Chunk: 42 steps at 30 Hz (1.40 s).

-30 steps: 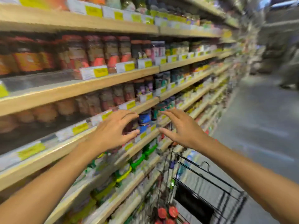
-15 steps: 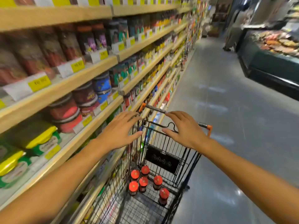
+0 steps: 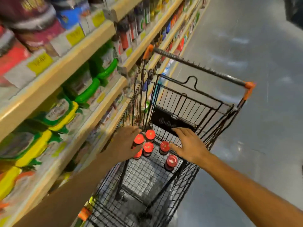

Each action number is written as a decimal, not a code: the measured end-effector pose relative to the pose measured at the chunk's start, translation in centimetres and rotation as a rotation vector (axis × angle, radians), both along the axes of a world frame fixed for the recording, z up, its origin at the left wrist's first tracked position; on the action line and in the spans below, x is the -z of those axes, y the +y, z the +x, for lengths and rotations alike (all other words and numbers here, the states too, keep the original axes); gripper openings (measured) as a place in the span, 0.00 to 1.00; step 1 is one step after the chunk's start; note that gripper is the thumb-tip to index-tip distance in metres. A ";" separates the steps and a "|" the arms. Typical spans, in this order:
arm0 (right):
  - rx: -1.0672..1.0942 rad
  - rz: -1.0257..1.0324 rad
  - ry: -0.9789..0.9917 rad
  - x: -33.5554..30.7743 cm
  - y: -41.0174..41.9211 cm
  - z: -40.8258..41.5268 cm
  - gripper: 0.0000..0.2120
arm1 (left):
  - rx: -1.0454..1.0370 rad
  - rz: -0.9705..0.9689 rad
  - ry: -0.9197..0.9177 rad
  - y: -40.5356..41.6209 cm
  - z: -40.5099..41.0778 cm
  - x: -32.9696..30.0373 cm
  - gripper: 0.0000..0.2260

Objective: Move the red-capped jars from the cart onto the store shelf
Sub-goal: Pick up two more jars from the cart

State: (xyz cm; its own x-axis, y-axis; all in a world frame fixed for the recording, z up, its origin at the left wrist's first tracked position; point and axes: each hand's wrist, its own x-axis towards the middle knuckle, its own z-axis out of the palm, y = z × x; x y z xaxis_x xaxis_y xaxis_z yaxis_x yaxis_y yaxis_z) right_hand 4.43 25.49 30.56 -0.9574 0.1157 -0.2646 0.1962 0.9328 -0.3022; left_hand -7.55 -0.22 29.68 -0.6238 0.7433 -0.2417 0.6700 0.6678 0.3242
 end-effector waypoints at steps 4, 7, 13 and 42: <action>-0.015 -0.040 -0.079 6.1 -1.2 -1.0 0.37 | -0.080 0.009 -0.088 -1.1 -0.2 5.8 0.31; 0.005 -0.090 -0.127 10.1 -2.1 -1.7 0.37 | -0.134 -0.026 -0.152 -1.8 0.1 9.5 0.34; 0.120 -0.141 -0.253 17.0 -2.9 -0.9 0.37 | -0.166 -0.040 -0.219 -3.1 1.8 16.0 0.37; 1.259 -0.583 -0.167 31.8 -5.8 2.3 0.34 | -0.317 0.017 -0.444 -6.0 4.8 25.6 0.35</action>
